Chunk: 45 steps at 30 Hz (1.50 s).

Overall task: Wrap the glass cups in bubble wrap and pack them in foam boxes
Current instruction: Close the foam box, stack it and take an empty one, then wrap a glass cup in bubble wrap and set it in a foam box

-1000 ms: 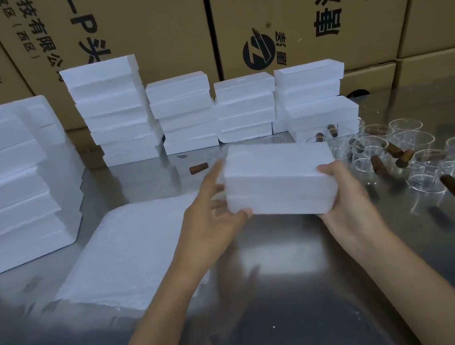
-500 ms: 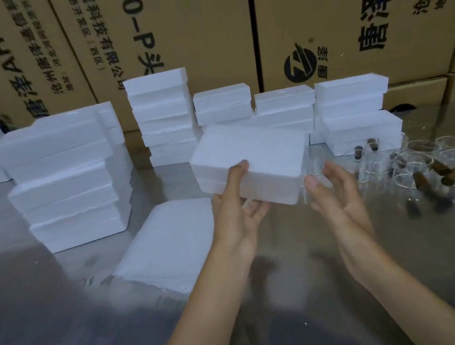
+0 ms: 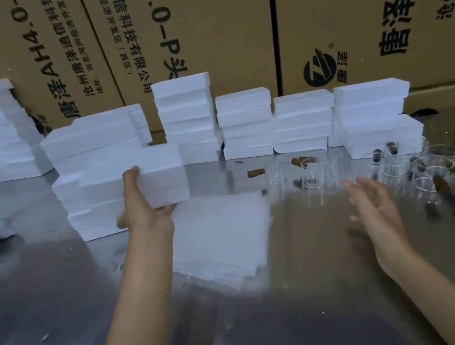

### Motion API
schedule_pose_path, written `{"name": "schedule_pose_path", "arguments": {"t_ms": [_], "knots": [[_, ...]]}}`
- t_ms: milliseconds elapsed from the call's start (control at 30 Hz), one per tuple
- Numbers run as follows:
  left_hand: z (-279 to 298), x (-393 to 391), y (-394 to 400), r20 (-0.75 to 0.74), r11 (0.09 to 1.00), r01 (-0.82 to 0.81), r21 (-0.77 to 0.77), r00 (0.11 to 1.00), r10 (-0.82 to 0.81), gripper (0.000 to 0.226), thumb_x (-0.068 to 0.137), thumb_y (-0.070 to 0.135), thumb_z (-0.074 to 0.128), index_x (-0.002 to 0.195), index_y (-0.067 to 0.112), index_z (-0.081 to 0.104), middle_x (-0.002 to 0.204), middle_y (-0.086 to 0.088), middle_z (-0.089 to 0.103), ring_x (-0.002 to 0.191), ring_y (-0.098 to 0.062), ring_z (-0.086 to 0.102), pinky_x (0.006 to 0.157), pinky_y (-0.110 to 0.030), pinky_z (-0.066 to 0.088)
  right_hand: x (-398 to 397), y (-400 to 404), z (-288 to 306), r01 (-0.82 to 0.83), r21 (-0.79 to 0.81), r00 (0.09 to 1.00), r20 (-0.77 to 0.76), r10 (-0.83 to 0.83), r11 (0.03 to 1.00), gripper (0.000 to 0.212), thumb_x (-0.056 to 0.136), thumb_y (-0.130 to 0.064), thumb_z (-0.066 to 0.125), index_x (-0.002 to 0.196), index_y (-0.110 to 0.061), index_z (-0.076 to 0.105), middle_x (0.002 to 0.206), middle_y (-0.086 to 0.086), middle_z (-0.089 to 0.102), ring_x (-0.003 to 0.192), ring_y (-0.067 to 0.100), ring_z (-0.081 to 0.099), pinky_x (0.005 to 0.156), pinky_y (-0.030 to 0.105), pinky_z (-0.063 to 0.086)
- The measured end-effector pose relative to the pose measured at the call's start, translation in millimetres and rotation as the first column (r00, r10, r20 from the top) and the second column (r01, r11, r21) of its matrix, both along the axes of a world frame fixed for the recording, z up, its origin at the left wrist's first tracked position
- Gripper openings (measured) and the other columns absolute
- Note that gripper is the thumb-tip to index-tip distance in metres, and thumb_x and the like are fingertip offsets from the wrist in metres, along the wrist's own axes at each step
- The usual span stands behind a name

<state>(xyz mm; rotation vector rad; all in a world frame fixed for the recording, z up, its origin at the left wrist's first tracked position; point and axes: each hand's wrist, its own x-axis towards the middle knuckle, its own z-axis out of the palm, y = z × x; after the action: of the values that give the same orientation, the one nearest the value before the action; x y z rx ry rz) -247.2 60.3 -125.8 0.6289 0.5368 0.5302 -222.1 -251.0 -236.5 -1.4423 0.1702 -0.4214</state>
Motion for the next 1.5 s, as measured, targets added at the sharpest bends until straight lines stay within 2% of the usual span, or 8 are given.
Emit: {"name": "schedule_pose_path", "arguments": {"t_ms": [267, 367, 467, 633, 833, 1033, 1267, 1500], "knots": [[-45.5, -10.9, 45.7, -0.229, 0.94, -0.338, -0.047, 0.92, 0.319, 0.081, 0.061, 0.043, 0.081, 0.131, 0.021, 0.047, 0.114, 0.005, 0.06, 0.091, -0.012, 0.061, 0.063, -0.032, 0.051, 2.8, -3.1, -5.7, 0.008, 0.003, 1.0, -0.019, -0.008, 1.0, 0.044, 0.089, -0.048, 0.068, 0.126, -0.028, 0.056, 0.121, -0.014, 0.06, 0.109, 0.008, 0.06, 0.088, 0.034, 0.051], [-54.8, -9.1, 65.8, -0.28, 0.941, -0.338, 0.021, 0.902, 0.33, 0.076, 0.063, 0.049, 0.078, 0.128, 0.021, 0.051, 0.115, 0.008, 0.06, 0.09, -0.011, 0.063, 0.063, -0.028, 0.052, 1.7, -1.4, -5.8, -0.004, 0.007, 1.0, -0.018, 0.004, 1.0, 0.042, 0.089, -0.047, 0.068, 0.124, -0.027, 0.057, 0.117, -0.018, 0.061, 0.101, 0.005, 0.06, 0.079, 0.029, 0.05], [-60.7, -3.7, 79.5, -0.327, 0.959, -0.238, 0.151, 0.904, 0.276, 0.074, 0.074, 0.054, 0.069, 0.135, 0.019, 0.047, 0.122, 0.006, 0.054, 0.09, -0.012, 0.057, 0.066, -0.027, 0.047, 2.1, -0.4, -5.8, 0.004, -0.005, 1.0, -0.028, -0.004, 1.0, 0.041, 0.089, -0.045, 0.069, 0.124, -0.026, 0.057, 0.112, -0.02, 0.06, 0.111, 0.01, 0.06, 0.082, 0.031, 0.051], [-69.8, 7.6, 92.3, -0.549, 0.922, -0.114, 0.37, 0.774, 0.316, 0.091, 0.081, 0.065, 0.053, 0.149, 0.007, 0.034, 0.15, -0.012, 0.033, 0.132, -0.033, 0.041, 0.107, -0.049, 0.04, 1.0, 0.5, -7.2, 0.001, -0.028, 0.999, -0.045, -0.002, 1.0, 0.04, 0.089, -0.046, 0.069, 0.122, -0.025, 0.059, 0.114, -0.016, 0.062, 0.115, 0.011, 0.06, 0.089, 0.034, 0.051], [-61.8, 14.3, 71.7, -0.532, 0.873, -0.049, 0.485, 0.776, 0.339, 0.1, 0.089, 0.046, 0.062, 0.158, 0.007, 0.001, 0.161, -0.014, 0.009, 0.146, -0.033, 0.02, 0.116, -0.046, 0.024, -2.5, 1.8, -4.3, -0.015, -0.042, 0.998, -0.065, 0.012, 0.999, 0.037, 0.09, -0.046, 0.068, 0.118, -0.024, 0.061, 0.111, -0.019, 0.062, 0.109, 0.008, 0.06, 0.095, 0.036, 0.049], [-53.1, 16.4, 8.4, -0.354, 0.756, 0.007, 0.654, 0.886, 0.298, 0.084, 0.096, 0.026, 0.057, 0.158, 0.008, 0.004, 0.166, -0.006, -0.007, 0.153, -0.024, -0.006, 0.12, -0.042, 0.015, -4.4, 2.0, -1.3, -0.015, -0.037, 0.997, -0.078, 0.012, 0.999, 0.029, 0.092, -0.038, 0.067, 0.113, -0.018, 0.062, 0.104, -0.015, 0.062, 0.108, 0.012, 0.06, 0.1, 0.038, 0.047], [-50.5, 34.7, -75.8, -0.217, 0.581, 0.161, 0.798, 0.976, 0.029, 0.066, 0.095, 0.018, 0.054, 0.155, 0.012, 0.027, 0.162, -0.007, 0.02, 0.149, -0.03, 0.018, 0.119, -0.045, 0.025, -0.3, 0.9, -2.9, 0.007, -0.044, 0.995, -0.094, -0.011, 0.999, 0.027, 0.095, -0.027, 0.065, 0.115, -0.009, 0.064, 0.109, -0.003, 0.062, 0.104, 0.014, 0.057, 0.106, 0.044, 0.046], [-27.4, 119.0, -138.0, -0.38, 0.169, 0.404, 0.899, 0.911, -0.161, 0.061, 0.094, 0.021, 0.057, 0.151, 0.014, 0.034, 0.15, -0.013, 0.033, 0.14, -0.033, 0.035, 0.114, -0.04, 0.033, 13.2, -7.3, -8.6, 0.001, -0.237, 0.994, -0.103, -0.027, 0.971, 0.005, 0.095, -0.02, 0.063, 0.1, -0.02, 0.063, 0.095, -0.004, 0.064, 0.094, 0.03, 0.066, 0.091, 0.054, 0.054]]}}
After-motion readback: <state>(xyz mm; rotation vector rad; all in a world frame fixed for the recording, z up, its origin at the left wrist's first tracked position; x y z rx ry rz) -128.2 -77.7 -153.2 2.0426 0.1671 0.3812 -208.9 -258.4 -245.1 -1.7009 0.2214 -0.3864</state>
